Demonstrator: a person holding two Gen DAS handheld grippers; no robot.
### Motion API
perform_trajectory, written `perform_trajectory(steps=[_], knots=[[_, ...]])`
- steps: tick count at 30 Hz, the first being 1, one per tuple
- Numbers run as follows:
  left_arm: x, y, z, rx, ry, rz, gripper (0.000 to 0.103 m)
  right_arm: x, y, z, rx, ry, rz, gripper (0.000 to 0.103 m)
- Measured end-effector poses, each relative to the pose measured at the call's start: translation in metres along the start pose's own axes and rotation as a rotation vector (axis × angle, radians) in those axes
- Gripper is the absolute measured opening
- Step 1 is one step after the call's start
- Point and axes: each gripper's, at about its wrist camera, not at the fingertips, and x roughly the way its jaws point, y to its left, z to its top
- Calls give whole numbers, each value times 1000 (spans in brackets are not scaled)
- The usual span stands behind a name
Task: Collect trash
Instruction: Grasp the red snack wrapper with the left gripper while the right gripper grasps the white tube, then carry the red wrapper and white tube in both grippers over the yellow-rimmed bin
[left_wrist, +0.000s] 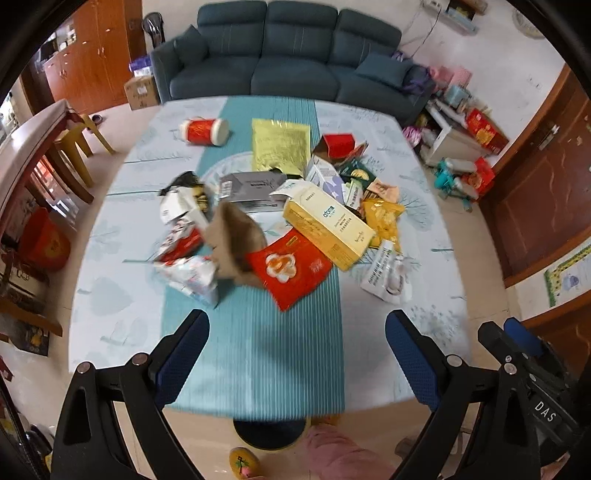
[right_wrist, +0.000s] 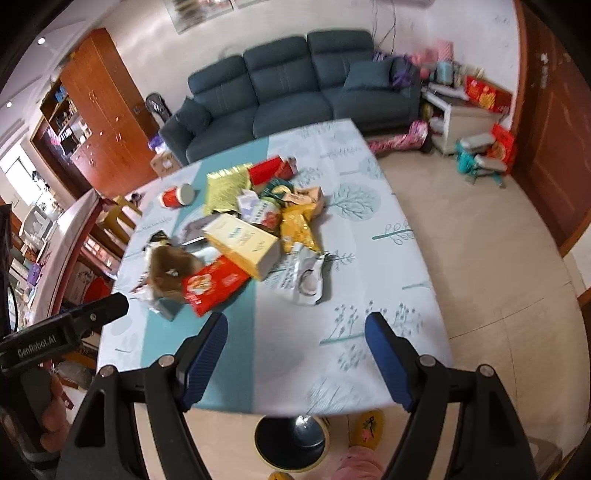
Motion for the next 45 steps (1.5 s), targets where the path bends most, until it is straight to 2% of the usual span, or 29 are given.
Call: perform_trajectory(steps=[6,8,13,17,20,23,25,26,27,28,29,31,33,35,37,38,45], knots=[[70,-20,33,119,89,89,95,91,-24,30,-13,163,38,77],[89,-23,41,158,112,117,95,119,-22,37,-39,193,40,77],[123,-21,54,206,177,128,95,170,-9,46,-129,228,4,77],[137,-25,55,273,215,135,95,191,-1,43,-173,255,-22,79],[147,-33,50,343,247,158,95,189,4,39,-227,229,-38,77],[159,-39,46,396,281,186,95,184,4,34,-270,206,-54,67],[165,-42,44,417,294,202,95,181,-1,34,-278,193,-56,54],[169,-44,43,424,300,208,95,180,-3,34,-279,191,-52,52],[172,-45,42,427,306,214,93,179,-5,35,-279,192,-48,46],[175,-45,42,429,313,217,81,178,-6,35,-278,194,-41,39],[178,-45,41,430,331,226,66,177,-8,36,-276,198,-36,37],[183,-45,39,433,346,272,60,178,-10,38,-275,205,-30,32],[180,-45,40,424,338,274,48,177,-11,38,-272,209,-18,27],[175,-44,43,397,342,257,25,175,-14,40,-259,214,2,22],[169,-42,45,372,331,249,18,173,-18,40,-237,221,24,14],[165,-41,46,363,320,252,15,172,-20,40,-223,226,36,13],[124,-34,43,299,251,227,11,156,-44,38,-54,236,151,10]])
